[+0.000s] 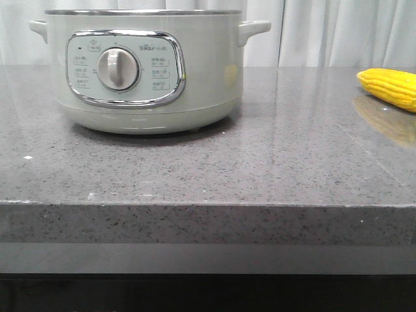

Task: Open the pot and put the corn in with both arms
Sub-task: 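Lower the right gripper over the yellow corn and grasp it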

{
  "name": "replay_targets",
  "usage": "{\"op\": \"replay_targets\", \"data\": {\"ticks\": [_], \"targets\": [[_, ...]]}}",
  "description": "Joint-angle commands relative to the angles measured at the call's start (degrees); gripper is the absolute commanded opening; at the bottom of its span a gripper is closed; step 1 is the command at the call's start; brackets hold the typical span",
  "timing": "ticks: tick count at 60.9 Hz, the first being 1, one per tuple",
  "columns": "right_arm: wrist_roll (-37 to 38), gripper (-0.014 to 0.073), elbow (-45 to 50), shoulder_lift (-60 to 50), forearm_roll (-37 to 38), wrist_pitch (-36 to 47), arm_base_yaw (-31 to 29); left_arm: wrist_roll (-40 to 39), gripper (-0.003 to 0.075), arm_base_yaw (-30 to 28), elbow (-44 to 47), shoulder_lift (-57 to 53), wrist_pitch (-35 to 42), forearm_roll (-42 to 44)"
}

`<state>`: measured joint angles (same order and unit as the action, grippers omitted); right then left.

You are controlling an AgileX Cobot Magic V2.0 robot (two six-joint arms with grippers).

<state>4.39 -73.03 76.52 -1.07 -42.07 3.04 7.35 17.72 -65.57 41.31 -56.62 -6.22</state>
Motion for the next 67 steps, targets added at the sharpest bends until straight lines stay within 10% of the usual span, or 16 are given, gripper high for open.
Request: {"op": "replay_targets", "data": {"ticks": [1, 42, 67], "targets": [[-0.3, 0.0529, -9.4, 4.1, 0.5, -2.6, -1.1, -0.2, 0.0064, 0.0, -2.0, -0.3, 8.2, -1.0], [-4.4, 0.061, -42.7, 36.2, 0.1, -22.3, -4.9, -0.2, 0.0064, 0.0, -2.0, -0.3, 8.3, -1.0], [-4.4, 0.061, -46.3, 42.7, 0.1, -23.7, -6.1, -0.2, 0.0064, 0.0, -2.0, -0.3, 8.8, -1.0]]}}
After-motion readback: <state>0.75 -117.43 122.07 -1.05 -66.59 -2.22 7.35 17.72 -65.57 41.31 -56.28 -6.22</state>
